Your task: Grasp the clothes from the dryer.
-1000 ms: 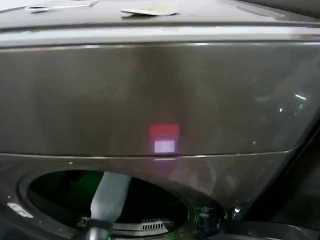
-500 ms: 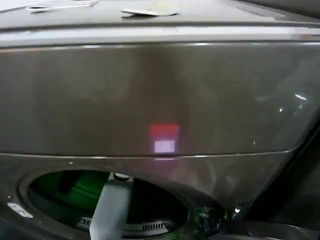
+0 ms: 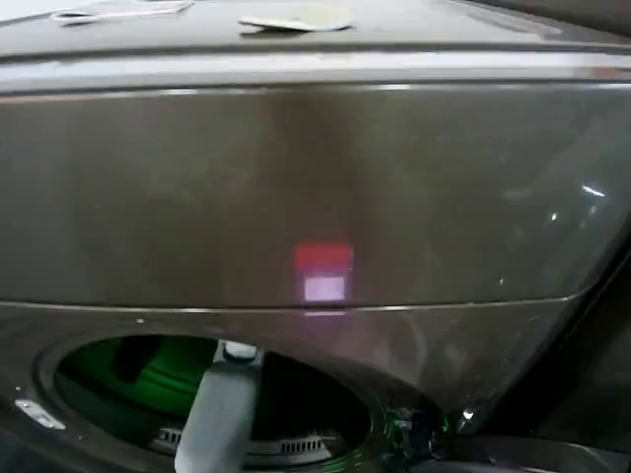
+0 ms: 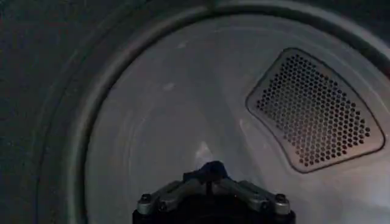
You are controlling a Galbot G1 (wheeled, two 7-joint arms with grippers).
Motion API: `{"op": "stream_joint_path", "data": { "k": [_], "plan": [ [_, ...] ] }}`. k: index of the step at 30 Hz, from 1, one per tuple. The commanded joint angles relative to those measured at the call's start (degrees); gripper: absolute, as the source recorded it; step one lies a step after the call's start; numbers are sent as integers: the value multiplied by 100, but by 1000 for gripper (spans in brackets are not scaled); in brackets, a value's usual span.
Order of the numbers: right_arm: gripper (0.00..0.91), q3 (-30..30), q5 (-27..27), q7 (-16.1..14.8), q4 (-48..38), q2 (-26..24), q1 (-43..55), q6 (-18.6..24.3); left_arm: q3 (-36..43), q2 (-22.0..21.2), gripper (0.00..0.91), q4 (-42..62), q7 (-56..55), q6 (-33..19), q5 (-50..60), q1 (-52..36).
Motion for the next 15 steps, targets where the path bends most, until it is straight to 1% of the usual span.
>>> {"op": "stream_joint_path", "data": {
  "k": [1,15],
  "plan": [
    [907,64,16,-22,19,-14,-19,-32,-12,45,0,-48,-17,10,-38,39],
    [907,151,29,-46,3,-1,-107,-71,-20,40,0,-26,36,44,-54,-23]
  ]
}}
